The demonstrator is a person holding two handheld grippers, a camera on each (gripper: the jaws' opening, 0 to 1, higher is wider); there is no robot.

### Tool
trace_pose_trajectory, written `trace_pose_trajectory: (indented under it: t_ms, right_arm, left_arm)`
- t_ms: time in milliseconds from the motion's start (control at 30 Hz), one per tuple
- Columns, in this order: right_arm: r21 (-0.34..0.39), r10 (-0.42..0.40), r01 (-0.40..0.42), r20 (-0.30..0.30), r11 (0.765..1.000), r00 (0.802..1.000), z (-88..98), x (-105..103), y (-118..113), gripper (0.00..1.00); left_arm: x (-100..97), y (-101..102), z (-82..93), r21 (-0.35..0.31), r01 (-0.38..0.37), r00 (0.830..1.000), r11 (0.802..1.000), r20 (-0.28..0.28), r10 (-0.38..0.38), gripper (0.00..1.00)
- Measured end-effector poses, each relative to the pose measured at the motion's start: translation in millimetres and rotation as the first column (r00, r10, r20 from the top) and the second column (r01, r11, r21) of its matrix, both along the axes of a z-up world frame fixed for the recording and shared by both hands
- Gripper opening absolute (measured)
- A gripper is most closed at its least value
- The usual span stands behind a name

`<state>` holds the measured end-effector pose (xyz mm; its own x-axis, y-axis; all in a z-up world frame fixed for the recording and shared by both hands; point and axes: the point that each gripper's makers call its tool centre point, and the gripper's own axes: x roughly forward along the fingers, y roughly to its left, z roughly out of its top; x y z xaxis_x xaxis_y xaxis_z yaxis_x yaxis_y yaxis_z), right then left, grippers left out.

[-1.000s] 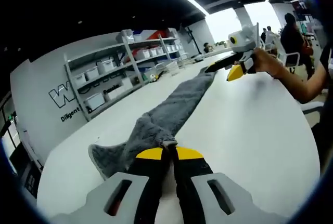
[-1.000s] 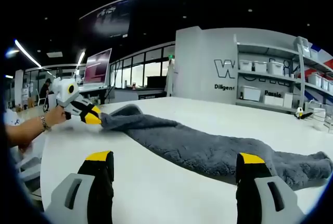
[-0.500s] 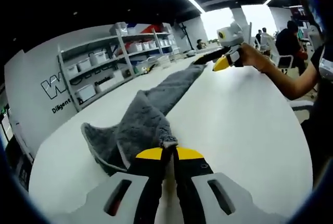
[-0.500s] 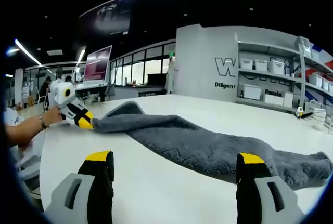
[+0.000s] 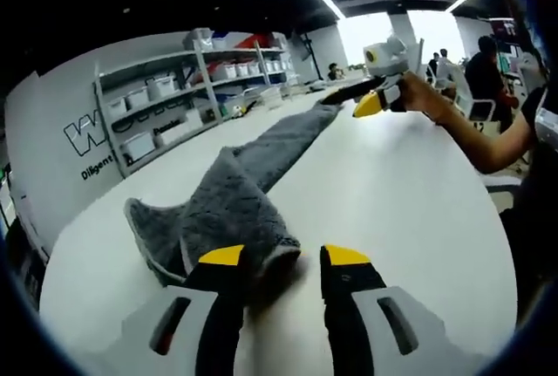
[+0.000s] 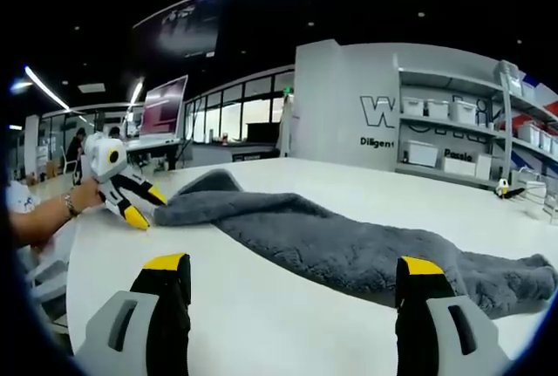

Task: Open the folded towel by lifting each exposed corner and separating the folded layers until the towel lies flat within the target outline without major curled edges

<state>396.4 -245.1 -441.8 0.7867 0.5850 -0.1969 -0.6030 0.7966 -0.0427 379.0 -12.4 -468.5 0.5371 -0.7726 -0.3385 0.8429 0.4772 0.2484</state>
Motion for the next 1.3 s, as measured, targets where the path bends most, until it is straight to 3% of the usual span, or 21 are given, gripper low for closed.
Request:
trace_pose_trajectory:
  t_ms: [133, 233, 333, 600, 733, 900, 1000, 1067, 1167, 1300]
  right_arm:
    - [0.003, -0.002, 0.002, 0.001, 1.000, 1.000, 0.6, 0, 0, 0.99]
    - [0.000, 0.001, -0.001, -0.001, 1.000, 1.000, -0.4, 0, 0, 0.99]
    - [-0.005, 0.001, -0.001, -0.003, 1.000, 1.000, -1.0, 1, 0, 0.99]
    - [-0.007, 0.016, -0.016, -0.018, 1.000, 1.000, -4.1, 0, 3, 0.99]
    - [0.019, 0.048, -0.047, -0.030, 0.999, 0.998, -3.7, -2, 11, 0.99]
    - [0.013, 0.059, -0.059, 0.008, 0.998, 0.998, 8.4, 6, 17, 0.99]
    - [0.034, 0.053, -0.054, 0.030, 0.998, 0.998, 20.1, 14, 22, 0.87]
    - [-0.035, 0.050, -0.047, 0.083, 0.998, 0.995, 28.3, 22, 24, 0.78]
    - [-0.158, 0.026, -0.009, 0.101, 0.987, 0.995, 31.9, 43, 29, 0.77]
    - [-0.218, 0.054, -0.024, 0.132, 0.976, 0.990, 38.0, 71, 46, 0.67]
  left_arm:
    - [2.8, -3, 25.8, -0.150, -0.025, 0.999, 0.988, 0.023, 0.029, 0.51]
    - [10.0, 0, 31.4, -0.178, -0.073, 0.997, 0.981, 0.020, 0.078, 0.74]
    - [18.6, 2, 29.1, -0.198, -0.124, 0.992, 0.972, -0.025, 0.122, 0.98]
    - [29.7, 4, 13.1, -0.189, -0.168, 0.984, 0.967, -0.086, 0.155, 0.99]
    - [28.7, 5, 18.5, -0.191, -0.173, 0.985, 0.966, -0.054, 0.165, 0.99]
    - [26.3, 10, 24.9, -0.207, -0.178, 0.984, 0.962, -0.037, 0.174, 0.99]
    - [26.4, 14, 31.3, -0.233, -0.183, 0.983, 0.955, -0.028, 0.182, 0.99]
    - [27.0, 17, 35.3, -0.262, -0.188, 0.982, 0.947, -0.034, 0.185, 0.99]
    - [27.7, 18, 37.0, -0.280, -0.191, 0.982, 0.941, -0.045, 0.186, 0.99]
    - [27.0, 16, 34.6, -0.261, -0.185, 0.983, 0.947, -0.039, 0.182, 0.99]
